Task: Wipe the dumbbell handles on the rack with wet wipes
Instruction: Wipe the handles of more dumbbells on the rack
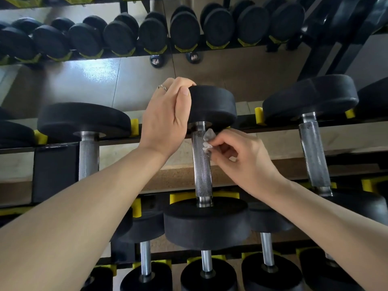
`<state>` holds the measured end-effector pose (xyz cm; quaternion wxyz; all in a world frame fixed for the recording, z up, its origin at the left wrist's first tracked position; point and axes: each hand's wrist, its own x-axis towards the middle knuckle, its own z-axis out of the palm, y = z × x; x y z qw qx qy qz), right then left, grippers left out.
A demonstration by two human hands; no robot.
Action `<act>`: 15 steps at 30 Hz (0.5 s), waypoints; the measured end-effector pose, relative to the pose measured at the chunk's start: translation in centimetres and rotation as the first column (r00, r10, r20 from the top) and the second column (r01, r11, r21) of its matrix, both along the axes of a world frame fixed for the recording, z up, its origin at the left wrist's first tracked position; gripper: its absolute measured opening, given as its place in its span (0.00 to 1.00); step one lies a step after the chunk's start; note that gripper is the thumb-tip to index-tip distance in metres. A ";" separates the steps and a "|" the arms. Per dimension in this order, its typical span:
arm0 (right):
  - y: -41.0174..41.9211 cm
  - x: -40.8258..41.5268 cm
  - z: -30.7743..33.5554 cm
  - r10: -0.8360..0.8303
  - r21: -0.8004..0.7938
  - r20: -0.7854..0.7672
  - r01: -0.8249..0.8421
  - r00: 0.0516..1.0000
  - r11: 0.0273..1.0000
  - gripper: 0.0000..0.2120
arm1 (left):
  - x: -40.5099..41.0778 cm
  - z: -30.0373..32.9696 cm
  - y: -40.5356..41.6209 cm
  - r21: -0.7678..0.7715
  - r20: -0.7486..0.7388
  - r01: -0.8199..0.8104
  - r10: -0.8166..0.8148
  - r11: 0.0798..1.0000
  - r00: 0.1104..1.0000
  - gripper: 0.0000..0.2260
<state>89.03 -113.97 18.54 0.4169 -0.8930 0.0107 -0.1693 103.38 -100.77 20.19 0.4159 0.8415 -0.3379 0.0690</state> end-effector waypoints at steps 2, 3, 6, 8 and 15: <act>0.4 -0.1 -0.3 -0.051 0.018 -0.004 0.051 0.999 0.999 0.03 | 0.0 0.0 0.0 0.000 0.006 -0.002 0.002 1.000 1.000 0.20; 0.6 -0.6 -0.5 -0.058 0.037 -0.030 0.059 0.998 0.998 0.03 | 0.0 0.0 0.0 0.000 0.008 -0.003 0.003 1.000 1.000 0.20; 0.8 -2.9 -0.6 0.049 0.092 -0.140 -0.036 0.989 0.995 0.02 | 0.0 0.0 -0.2 -0.012 0.015 -0.011 0.011 1.000 1.000 0.20; 0.6 -2.9 -0.2 0.091 0.142 -0.199 -0.063 0.976 0.988 0.01 | 0.0 0.0 -0.2 -0.013 0.019 -0.021 0.021 1.000 1.000 0.20; 0.8 -0.1 0.2 -0.058 0.456 -0.294 0.193 0.954 0.869 0.02 | 0.0 0.0 -0.1 -0.007 0.012 -0.022 0.022 1.000 1.000 0.21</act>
